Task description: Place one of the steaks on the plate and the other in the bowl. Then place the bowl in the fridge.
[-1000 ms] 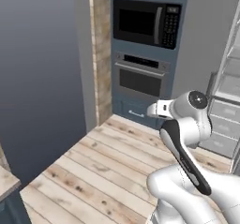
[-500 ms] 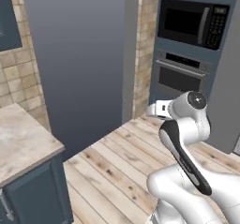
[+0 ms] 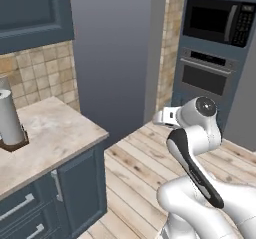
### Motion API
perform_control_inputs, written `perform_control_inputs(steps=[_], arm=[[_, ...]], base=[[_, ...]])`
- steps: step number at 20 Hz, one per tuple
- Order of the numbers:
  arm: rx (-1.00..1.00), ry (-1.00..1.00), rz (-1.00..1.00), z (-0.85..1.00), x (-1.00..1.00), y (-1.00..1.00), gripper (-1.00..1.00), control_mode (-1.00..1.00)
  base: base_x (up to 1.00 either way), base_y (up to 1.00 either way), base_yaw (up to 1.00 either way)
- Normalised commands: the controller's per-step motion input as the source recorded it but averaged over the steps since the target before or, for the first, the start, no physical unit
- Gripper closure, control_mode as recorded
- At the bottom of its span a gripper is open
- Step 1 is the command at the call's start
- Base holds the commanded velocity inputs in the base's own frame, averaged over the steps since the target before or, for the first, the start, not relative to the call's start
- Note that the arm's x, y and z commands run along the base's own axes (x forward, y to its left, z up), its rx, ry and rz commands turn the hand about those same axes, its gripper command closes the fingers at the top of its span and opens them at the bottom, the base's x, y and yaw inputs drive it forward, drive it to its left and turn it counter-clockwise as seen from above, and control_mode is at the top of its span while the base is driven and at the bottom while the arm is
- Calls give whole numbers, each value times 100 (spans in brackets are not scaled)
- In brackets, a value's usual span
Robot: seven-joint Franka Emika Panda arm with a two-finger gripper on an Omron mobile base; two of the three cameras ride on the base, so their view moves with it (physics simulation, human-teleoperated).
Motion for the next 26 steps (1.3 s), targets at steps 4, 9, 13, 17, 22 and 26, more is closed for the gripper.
perform_control_inputs(steps=[4, 9, 13, 17, 22, 26], arm=[[0, 0, 0, 0, 0, 0, 100, 100], [0, 0, 0, 0, 0, 0, 100, 100], [0, 0, 0, 0, 0, 0, 100, 100], [0, 0, 0, 0, 0, 0, 100, 100], [0, 0, 0, 0, 0, 0, 100, 100], [0, 0, 0, 0, 0, 0, 100, 100]], base=[[-3, 94, 7], [0, 93, 17], [-1, 84, 23], [-12, 72, 28], [-16, 75, 28], [-12, 69, 18]])
